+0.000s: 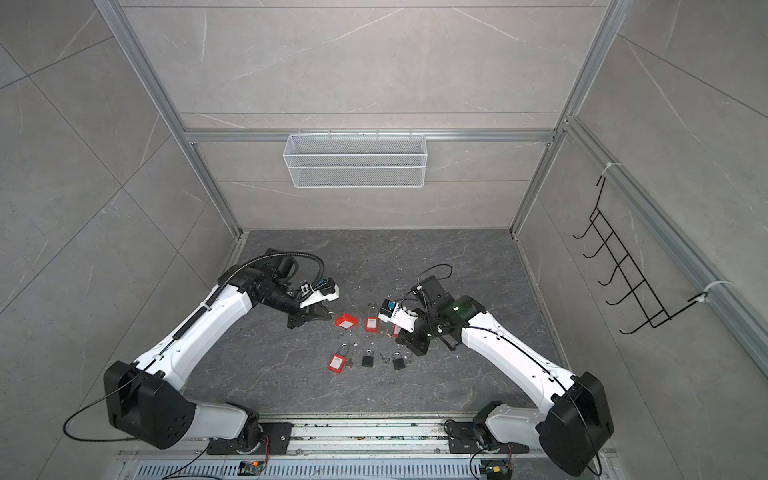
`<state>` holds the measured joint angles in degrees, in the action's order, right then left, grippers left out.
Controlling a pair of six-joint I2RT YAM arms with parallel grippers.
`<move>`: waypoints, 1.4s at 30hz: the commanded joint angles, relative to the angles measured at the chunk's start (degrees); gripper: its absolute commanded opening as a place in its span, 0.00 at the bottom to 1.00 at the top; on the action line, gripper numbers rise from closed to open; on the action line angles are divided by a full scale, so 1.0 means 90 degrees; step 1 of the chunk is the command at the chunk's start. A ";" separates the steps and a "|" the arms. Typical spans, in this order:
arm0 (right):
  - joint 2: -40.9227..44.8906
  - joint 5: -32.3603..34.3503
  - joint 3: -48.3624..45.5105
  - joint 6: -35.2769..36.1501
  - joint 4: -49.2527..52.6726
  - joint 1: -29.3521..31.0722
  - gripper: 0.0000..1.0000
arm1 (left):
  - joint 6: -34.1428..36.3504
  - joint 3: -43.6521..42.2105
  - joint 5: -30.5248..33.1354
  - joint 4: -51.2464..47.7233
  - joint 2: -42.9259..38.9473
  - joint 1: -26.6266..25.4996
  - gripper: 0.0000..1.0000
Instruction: Lock with the key
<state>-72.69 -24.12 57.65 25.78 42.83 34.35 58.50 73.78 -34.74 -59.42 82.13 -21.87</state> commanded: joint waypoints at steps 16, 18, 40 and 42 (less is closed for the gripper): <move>-0.0046 0.0201 -0.0841 -0.2119 -0.1346 -0.0018 0.00 | 0.0354 0.0766 0.1854 -0.0820 0.2032 -0.0251 0.00; -0.0095 0.0175 -0.0846 -0.2259 -0.1398 -0.0013 0.00 | 0.0261 0.0852 0.2014 -0.0745 0.2210 -0.0289 0.00; -0.1313 -0.0556 -0.0513 -0.4492 -0.2589 0.0318 0.00 | -0.0278 0.1487 0.3153 0.0156 0.3582 -0.0410 0.13; -0.1506 -0.0543 -0.0354 -0.4678 -0.2486 0.0354 0.00 | -0.0375 0.1561 0.3084 0.0310 0.3688 -0.0338 0.14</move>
<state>-84.38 -27.59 51.64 -11.86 21.12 36.86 56.97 87.33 -9.26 -60.97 112.57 -25.63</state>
